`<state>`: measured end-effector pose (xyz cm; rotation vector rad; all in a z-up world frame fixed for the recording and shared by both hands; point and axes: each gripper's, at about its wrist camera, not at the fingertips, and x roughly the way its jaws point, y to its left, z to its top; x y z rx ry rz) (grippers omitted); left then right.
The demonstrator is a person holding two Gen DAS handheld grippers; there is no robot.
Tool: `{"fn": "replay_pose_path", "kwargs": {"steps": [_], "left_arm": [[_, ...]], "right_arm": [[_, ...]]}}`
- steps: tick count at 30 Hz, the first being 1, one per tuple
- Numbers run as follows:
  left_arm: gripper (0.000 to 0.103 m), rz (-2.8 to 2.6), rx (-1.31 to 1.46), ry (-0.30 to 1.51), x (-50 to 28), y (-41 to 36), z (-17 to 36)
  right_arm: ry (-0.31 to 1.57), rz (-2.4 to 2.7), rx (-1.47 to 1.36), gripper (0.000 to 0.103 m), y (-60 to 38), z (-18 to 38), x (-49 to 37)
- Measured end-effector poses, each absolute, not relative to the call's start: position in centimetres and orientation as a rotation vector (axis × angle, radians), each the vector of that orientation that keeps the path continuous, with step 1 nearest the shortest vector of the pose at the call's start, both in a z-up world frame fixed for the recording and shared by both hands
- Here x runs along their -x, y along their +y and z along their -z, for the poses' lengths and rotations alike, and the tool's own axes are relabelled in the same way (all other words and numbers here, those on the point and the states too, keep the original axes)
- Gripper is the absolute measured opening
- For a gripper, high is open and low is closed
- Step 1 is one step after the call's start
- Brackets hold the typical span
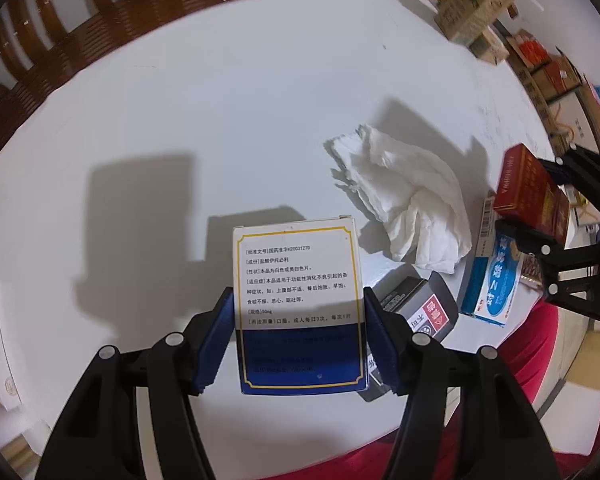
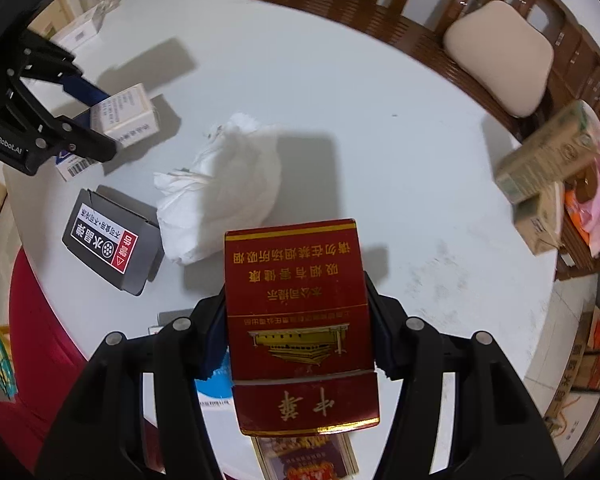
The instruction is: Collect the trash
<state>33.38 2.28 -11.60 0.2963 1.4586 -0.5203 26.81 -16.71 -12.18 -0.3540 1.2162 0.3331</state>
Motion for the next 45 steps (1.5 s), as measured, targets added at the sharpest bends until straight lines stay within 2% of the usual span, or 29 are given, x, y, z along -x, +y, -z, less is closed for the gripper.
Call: {"fn": "replay_pose_path", "kwargs": {"steps": [7,14,25,35,45], "left_arm": [[0.06,0.49,-0.281,1.386,-30.8,3.8,7.5],[0.06,0.478,-0.277,1.295,-26.7,1.9,3.2],[0.06,0.522,-0.273,1.155,-17.9,-0.3,-2.5],[0.06,0.549,-0.28,1.115,-11.6,-1.0,-3.2],[0.06,0.583,-0.289,1.14,-6.7,-2.0,0.6]], "right_arm": [[1.103,-0.27,0.285,0.056,-18.6,6.9,-24.7],[0.968,-0.244,0.234,0.056,-19.5,1.1,-21.1],[0.801,-0.252,0.206,0.056,-18.2,-5.6,-10.9],[0.73,-0.267,0.24,0.056,-16.3,-7.7,-2.7],[0.736,-0.299,0.291,0.056,-13.7,-5.1,2.8]]}}
